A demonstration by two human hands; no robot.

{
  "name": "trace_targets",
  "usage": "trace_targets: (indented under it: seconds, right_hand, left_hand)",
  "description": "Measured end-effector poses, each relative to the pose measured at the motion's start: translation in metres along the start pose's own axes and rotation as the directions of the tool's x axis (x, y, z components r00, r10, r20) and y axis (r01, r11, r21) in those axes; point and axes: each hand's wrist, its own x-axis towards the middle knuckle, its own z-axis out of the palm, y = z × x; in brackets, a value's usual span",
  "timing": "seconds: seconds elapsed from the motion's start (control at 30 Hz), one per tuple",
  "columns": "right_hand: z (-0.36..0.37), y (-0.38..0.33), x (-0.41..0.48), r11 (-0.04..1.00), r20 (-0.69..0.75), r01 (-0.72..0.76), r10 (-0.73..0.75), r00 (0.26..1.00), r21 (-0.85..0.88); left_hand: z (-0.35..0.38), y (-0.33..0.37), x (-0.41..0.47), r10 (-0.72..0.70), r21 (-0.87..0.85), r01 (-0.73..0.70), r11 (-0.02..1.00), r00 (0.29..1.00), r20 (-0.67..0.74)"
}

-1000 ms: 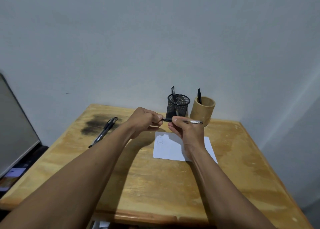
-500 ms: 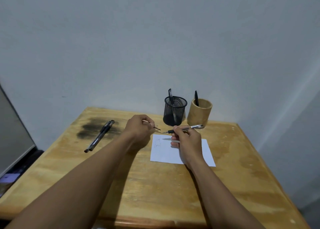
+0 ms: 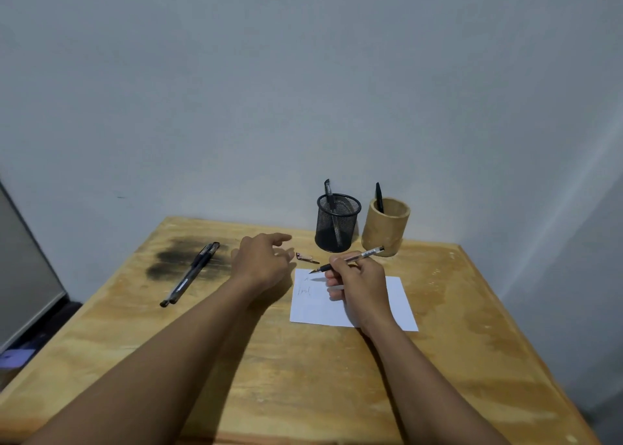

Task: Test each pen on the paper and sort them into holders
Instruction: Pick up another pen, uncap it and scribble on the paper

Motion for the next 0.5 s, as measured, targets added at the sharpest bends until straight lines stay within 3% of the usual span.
trace_targets:
  seconds: [0.13, 0.33, 0.5]
  right_hand:
    - [0.003, -0.007, -0.003, 0.998, 0.033, 0.038, -0.036, 0.999, -0.053]
    - [0.010, -0.019, -0.018, 0.960, 0.068, 0.168, -0.157, 0.985, -0.226]
    - [0.009, -0.010, -0.027, 0.945, 0.086, 0.152, -0.133, 0.987, -0.289]
  left_hand:
    - [-0.017, -0.018, -0.037, 0.188, 0.226, -0.206, 0.952, 0.977, 0.098]
    - [-0.012, -0.018, -0.071, 0.226, 0.326, -0.295, 0.898, 0.946, 0.233]
    - [-0.006, -0.022, -0.068, 0.182, 0.366, -0.290, 0.884, 0.936, 0.301]
